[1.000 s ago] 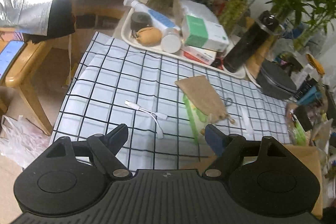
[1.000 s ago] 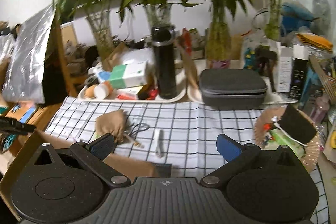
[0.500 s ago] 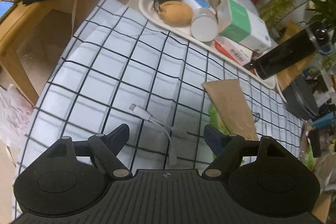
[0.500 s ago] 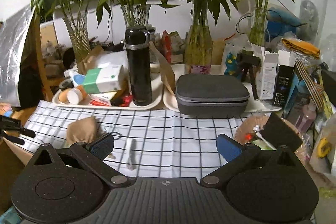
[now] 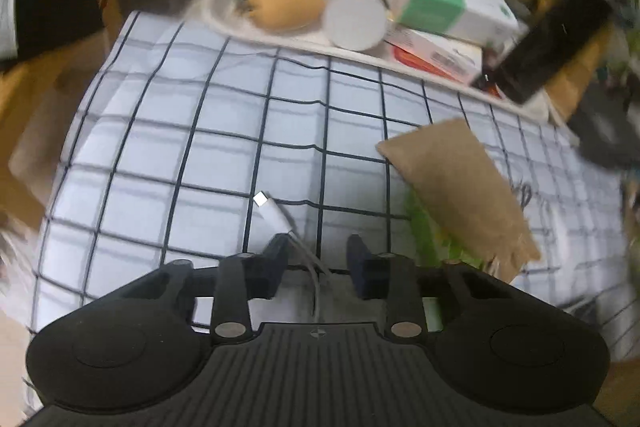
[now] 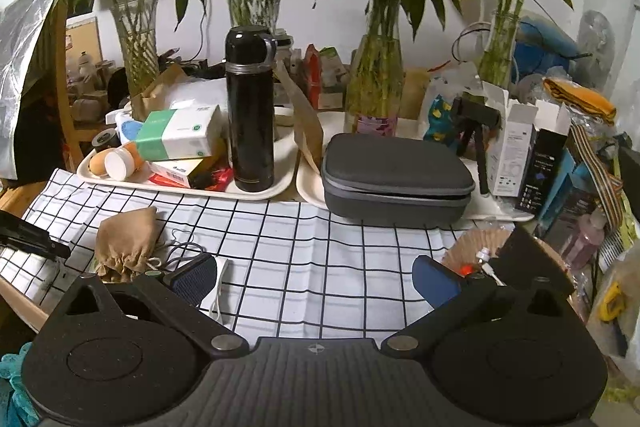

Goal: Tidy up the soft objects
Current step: 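Close the left gripper on the white cable on the cloth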

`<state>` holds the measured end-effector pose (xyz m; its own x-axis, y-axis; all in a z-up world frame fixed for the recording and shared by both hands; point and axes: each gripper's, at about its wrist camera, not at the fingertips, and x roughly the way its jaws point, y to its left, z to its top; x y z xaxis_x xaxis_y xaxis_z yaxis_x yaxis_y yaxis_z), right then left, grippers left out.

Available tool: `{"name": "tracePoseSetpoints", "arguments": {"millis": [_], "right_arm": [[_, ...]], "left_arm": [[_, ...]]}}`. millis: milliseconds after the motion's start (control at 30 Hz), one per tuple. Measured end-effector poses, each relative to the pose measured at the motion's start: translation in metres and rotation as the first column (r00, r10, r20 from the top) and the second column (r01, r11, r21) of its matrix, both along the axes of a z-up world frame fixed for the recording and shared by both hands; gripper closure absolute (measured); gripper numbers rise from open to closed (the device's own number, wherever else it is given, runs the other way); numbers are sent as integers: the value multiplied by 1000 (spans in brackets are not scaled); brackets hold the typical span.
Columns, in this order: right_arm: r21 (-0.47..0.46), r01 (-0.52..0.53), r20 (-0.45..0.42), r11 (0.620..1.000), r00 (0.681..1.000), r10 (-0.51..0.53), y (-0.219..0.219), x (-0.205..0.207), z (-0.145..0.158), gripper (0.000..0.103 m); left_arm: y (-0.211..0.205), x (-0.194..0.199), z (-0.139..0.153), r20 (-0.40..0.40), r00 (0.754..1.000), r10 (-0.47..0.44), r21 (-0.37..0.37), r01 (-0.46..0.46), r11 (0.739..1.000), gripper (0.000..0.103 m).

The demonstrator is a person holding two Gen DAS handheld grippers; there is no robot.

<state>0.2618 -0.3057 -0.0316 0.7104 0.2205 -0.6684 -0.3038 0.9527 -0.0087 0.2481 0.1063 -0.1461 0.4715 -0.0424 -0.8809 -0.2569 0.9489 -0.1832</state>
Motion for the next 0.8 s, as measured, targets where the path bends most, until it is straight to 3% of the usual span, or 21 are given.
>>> {"name": "tracePoseSetpoints", "arguments": {"millis": [100,233,333,433,567,700,800], "right_arm": [[-21,-16,-6,1000,1000,16,3,2,-3,0],[-32,-32,-14,999,999,31,5,2,-6,0],[-36,-41,-4,999,999,41,7,0,-5,0],[-37,-35,3,999,999,35,7,1,-5,0],[-35,-19,4,999,1000,19,4,3,-6,0],[-42,-12,9,999,1000,13,3,6,-7,0],[-50,-7,9,999,1000,8,4,9,-9,0]], "left_arm": [[-8,-2,1,-3,999,-47,69,47,997,90],[-7,-2,6,-4,998,-60,59,60,996,94],[-13,-1,3,-39,996,-86,67,88,994,88],[-19,0,1,-35,992,-118,61,120,991,70],[-29,-3,-1,-32,991,-133,113,136,984,69],[-34,-3,-2,-50,991,-125,195,132,972,94],[-23,-5,3,-38,993,-110,110,113,987,100]]}}
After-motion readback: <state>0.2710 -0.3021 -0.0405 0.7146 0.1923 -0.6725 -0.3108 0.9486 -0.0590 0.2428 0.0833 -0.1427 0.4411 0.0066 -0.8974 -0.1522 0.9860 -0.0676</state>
